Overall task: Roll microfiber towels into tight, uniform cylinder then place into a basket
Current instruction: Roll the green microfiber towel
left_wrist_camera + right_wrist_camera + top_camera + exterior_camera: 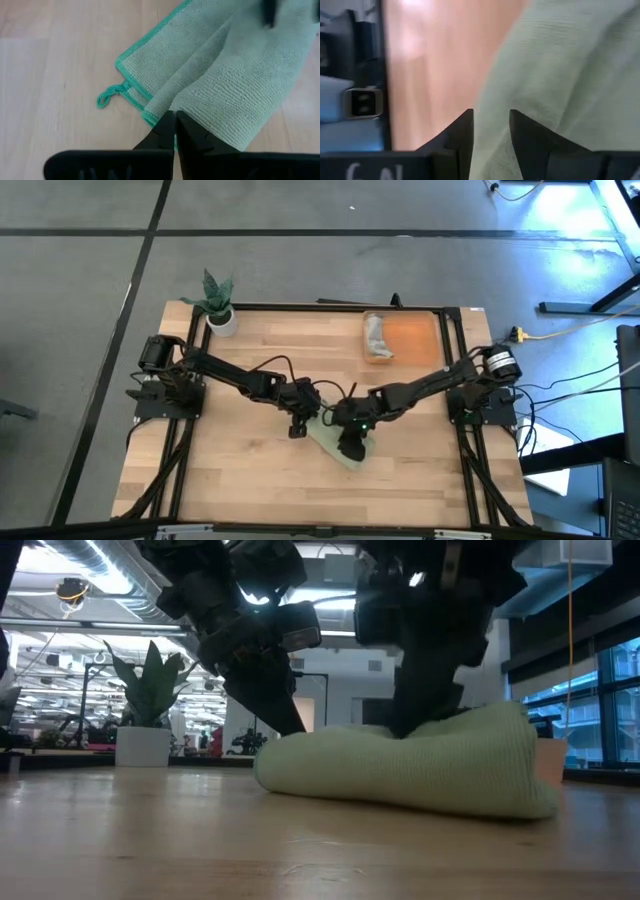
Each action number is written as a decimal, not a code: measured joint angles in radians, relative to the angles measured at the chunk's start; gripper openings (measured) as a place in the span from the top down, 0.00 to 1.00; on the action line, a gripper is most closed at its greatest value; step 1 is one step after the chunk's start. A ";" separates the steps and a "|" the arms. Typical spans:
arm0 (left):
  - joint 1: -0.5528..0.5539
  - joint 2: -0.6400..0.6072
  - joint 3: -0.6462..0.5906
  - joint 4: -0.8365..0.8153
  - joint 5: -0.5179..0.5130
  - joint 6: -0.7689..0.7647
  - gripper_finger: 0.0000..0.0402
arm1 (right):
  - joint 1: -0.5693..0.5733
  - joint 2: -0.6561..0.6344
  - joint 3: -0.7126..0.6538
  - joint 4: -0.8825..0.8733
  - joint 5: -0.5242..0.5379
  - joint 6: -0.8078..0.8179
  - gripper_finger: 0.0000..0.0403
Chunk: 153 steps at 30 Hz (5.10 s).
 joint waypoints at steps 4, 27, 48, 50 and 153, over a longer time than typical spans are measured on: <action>0.000 0.000 0.000 0.000 0.000 0.000 1.00 | -0.001 0.014 0.000 -0.035 0.067 0.000 0.69; 0.002 -0.166 -0.001 -0.097 -0.056 0.116 1.00 | -0.001 0.013 -0.073 -0.067 0.082 0.032 0.69; -0.090 -0.219 -0.001 -0.047 -0.075 0.227 0.83 | -0.033 0.014 -0.073 -0.056 0.009 0.071 0.69; -0.091 -0.203 -0.001 -0.030 -0.075 0.284 0.83 | -0.043 0.014 -0.073 -0.054 -0.041 0.096 0.69; 0.022 0.052 -0.001 0.267 -0.046 0.602 0.84 | 0.124 -0.188 -0.072 -0.195 0.216 -0.027 0.69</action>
